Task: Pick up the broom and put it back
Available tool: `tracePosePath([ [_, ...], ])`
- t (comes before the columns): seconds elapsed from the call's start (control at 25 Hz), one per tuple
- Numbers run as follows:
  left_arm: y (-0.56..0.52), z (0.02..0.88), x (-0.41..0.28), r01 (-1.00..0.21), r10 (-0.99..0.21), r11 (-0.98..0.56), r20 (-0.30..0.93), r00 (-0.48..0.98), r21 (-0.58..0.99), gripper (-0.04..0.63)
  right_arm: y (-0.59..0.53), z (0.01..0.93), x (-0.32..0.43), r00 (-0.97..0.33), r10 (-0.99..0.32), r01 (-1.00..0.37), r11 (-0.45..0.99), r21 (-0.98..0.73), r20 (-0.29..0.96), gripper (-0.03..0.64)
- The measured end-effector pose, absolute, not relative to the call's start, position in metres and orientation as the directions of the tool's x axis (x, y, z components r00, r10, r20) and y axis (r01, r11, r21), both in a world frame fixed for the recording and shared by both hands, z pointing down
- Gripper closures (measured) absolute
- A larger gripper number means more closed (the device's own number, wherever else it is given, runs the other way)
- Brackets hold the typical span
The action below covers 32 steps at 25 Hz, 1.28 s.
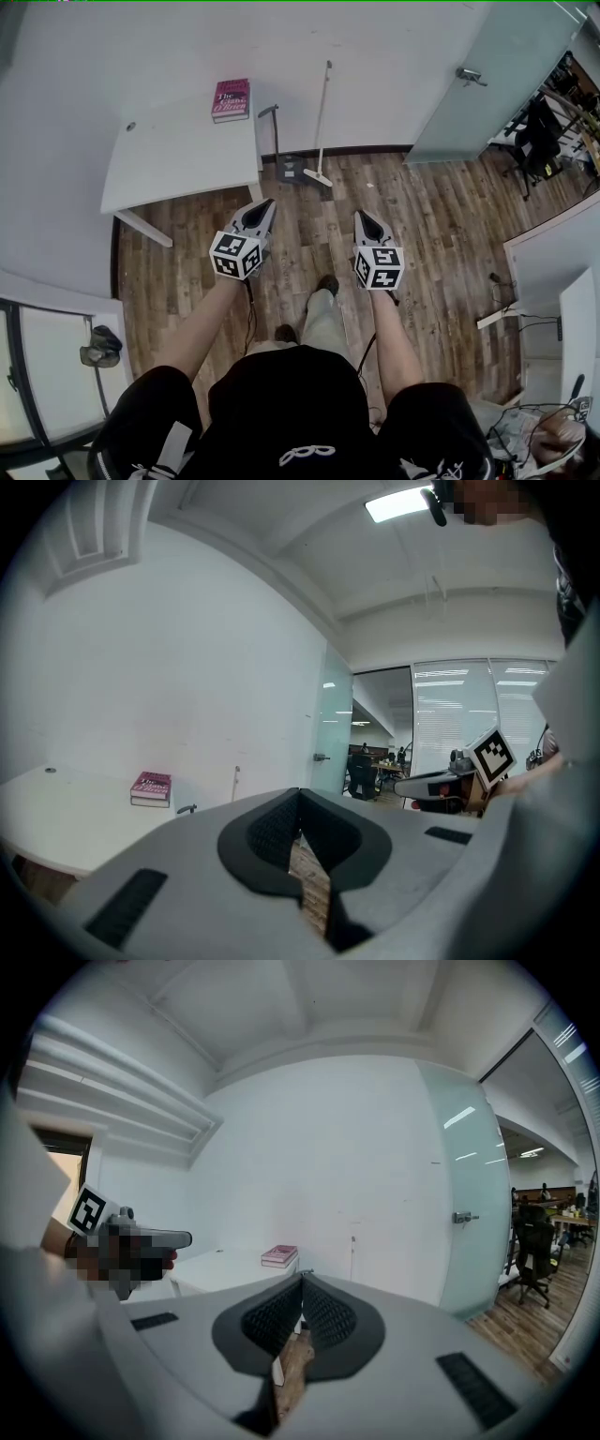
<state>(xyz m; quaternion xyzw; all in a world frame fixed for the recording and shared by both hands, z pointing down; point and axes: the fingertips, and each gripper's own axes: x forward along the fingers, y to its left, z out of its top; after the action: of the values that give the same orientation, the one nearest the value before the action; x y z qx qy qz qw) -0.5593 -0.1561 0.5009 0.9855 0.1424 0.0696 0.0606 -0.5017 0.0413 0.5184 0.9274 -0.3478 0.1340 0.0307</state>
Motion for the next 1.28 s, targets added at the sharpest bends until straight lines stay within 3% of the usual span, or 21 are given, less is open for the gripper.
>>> tracePosePath([
  [1.28, -0.167, 0.505, -0.275, 0.194, 0.217, -0.97, 0.165, 0.962, 0.145, 0.574, 0.023, 0.532, -0.2, 0.648, -0.697, -0.715, -0.696, -0.069, 0.308, 0.592],
])
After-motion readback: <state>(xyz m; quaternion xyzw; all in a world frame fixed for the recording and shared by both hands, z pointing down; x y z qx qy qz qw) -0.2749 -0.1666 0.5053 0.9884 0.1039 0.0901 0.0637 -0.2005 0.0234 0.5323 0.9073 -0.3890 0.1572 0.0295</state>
